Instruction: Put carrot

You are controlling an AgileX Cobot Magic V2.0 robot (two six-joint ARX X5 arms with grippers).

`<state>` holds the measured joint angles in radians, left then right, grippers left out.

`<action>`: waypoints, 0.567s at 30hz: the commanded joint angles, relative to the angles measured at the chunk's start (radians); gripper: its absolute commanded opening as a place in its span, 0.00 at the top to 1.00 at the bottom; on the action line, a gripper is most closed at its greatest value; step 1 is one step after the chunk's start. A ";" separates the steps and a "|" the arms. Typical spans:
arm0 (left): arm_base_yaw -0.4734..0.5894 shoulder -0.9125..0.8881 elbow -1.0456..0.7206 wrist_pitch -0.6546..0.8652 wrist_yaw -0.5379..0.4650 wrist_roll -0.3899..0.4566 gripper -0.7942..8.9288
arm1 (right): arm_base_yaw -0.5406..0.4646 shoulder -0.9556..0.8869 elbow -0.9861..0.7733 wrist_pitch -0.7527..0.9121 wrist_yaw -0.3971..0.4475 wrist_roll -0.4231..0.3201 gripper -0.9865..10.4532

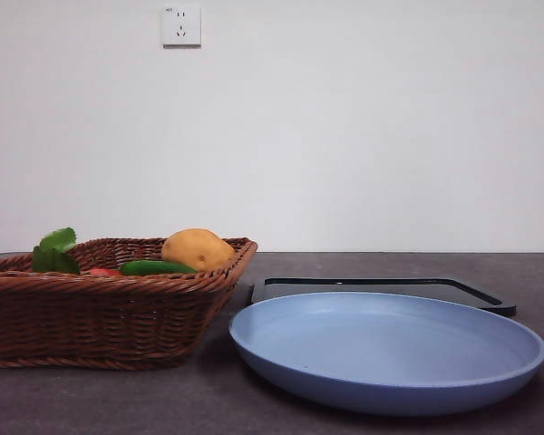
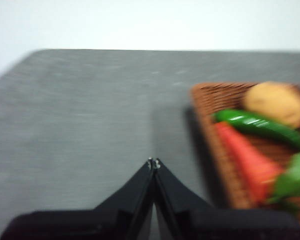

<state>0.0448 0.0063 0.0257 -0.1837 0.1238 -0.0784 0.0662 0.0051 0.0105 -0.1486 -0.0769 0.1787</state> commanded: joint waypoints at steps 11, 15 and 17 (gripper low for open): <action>0.003 -0.002 -0.002 0.108 0.394 -0.376 0.91 | 0.000 0.002 0.002 0.010 -0.085 0.460 0.91; 0.002 0.001 0.050 0.035 0.346 -0.420 0.91 | 0.000 0.034 0.046 -0.041 -0.122 0.459 0.91; 0.003 0.016 0.094 -0.017 0.307 -0.418 0.91 | 0.000 0.063 0.084 -0.079 -0.138 0.452 0.91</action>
<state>0.0448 0.0204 0.0875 -0.2016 0.4461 -0.4809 0.0662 0.0647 0.0654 -0.2344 -0.2104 0.6243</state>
